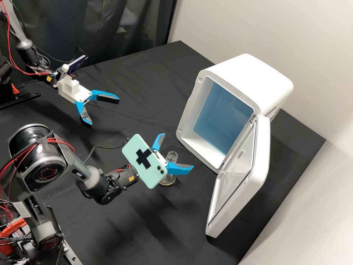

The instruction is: Place the flask in the incubator

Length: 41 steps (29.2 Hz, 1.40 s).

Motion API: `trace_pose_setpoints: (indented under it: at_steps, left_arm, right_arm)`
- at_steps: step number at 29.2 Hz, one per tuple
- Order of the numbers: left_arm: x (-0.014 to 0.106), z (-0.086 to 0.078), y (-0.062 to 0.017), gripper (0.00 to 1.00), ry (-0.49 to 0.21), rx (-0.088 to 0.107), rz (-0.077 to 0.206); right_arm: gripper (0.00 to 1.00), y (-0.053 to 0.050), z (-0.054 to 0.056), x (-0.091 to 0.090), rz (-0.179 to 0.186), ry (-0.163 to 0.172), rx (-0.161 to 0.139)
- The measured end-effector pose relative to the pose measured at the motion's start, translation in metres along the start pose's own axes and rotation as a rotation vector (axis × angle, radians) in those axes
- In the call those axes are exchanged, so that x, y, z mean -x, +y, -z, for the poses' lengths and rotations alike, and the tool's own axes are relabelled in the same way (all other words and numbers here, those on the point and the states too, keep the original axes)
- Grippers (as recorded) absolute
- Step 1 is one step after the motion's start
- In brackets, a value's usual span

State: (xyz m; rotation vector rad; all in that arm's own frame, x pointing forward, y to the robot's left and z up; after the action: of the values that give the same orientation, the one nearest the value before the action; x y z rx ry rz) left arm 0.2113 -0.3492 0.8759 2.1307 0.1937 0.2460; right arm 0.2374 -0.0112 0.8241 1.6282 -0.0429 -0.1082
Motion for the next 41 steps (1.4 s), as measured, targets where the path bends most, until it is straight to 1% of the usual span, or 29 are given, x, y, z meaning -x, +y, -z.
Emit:
trace_pose_setpoints:
  at_steps: [2,3,5,9,11,14,15,18,20,23,26,28,31,32,33,38,39,41]
  left_arm:
    - [0.0,0.0,0.0,1.0,0.0,0.008,0.0]
    - [0.0,0.0,0.0,1.0,0.0,0.008,0.0]
    - [0.0,0.0,0.0,1.0,0.0,0.015,0.0]
    - [0.0,0.0,0.0,1.0,0.0,0.015,0.0]
    - [0.0,0.0,0.0,1.0,0.0,0.015,0.0]
    - [0.0,0.0,0.0,1.0,0.0,0.015,0.0]
    - [0.0,0.0,0.0,1.0,0.0,0.015,0.0]
    - [0.0,0.0,0.0,1.0,0.0,0.015,0.0]
    - [0.0,0.0,-0.0008,1.0,0.0,0.017,0.002]
    - [-0.001,0.001,-0.0024,1.0,-0.001,0.021,0.005]
    - [-0.001,0.001,-0.0036,1.0,0.0,0.023,0.01]
    - [-0.001,0.001,-0.0037,1.0,0.0,0.023,0.01]
    - [-0.001,0.001,-0.0037,1.0,0.0,0.023,0.01]
    - [-0.001,0.001,-0.0037,1.0,0.0,0.023,0.01]
    - [-0.001,0.001,-0.0037,1.0,0.0,0.023,0.01]
    - [-0.001,0.001,-0.0037,1.0,0.0,0.023,0.01]
    - [-0.001,0.001,-0.0037,1.0,0.0,0.023,0.01]
    - [-0.001,0.001,-0.0037,1.0,0.0,0.023,0.01]
  right_arm:
    - [1.0,-0.004,-0.003,0.003,0.01,-0.006,0.001]
    - [1.0,-0.005,-0.004,0.003,0.012,-0.007,0.004]
    - [1.0,-0.008,-0.007,0.004,0.023,-0.017,0.014]
    - [1.0,-0.015,-0.015,0.004,0.054,-0.049,0.039]
    - [1.0,-0.017,-0.018,0.003,0.061,-0.063,0.038]
    - [1.0,-0.019,-0.021,0.002,0.066,-0.076,0.049]
    - [1.0,-0.02,-0.023,0.002,0.066,-0.09,0.049]
    - [1.0,-0.024,-0.025,-0.001,0.062,-0.114,0.05]
    - [1.0,-0.027,-0.026,-0.004,0.061,-0.118,0.062]
    - [1.0,-0.035,-0.027,-0.011,0.083,-0.127,0.08]
    - [1.0,-0.041,-0.028,-0.017,0.097,-0.133,0.097]
    - [1.0,-0.042,-0.027,-0.021,0.095,-0.133,0.099]
    - [1.0,-0.043,-0.027,-0.029,0.082,-0.138,0.09]
    - [1.0,-0.044,-0.025,-0.031,0.083,-0.131,0.091]
    - [1.0,-0.044,-0.025,-0.033,0.076,-0.135,0.086]
    - [1.0,-0.051,-0.024,-0.041,0.087,-0.133,0.084]
    - [1.0,-0.052,-0.023,-0.043,0.087,-0.129,0.084]
    - [1.0,-0.053,-0.024,-0.046,0.085,-0.134,0.084]
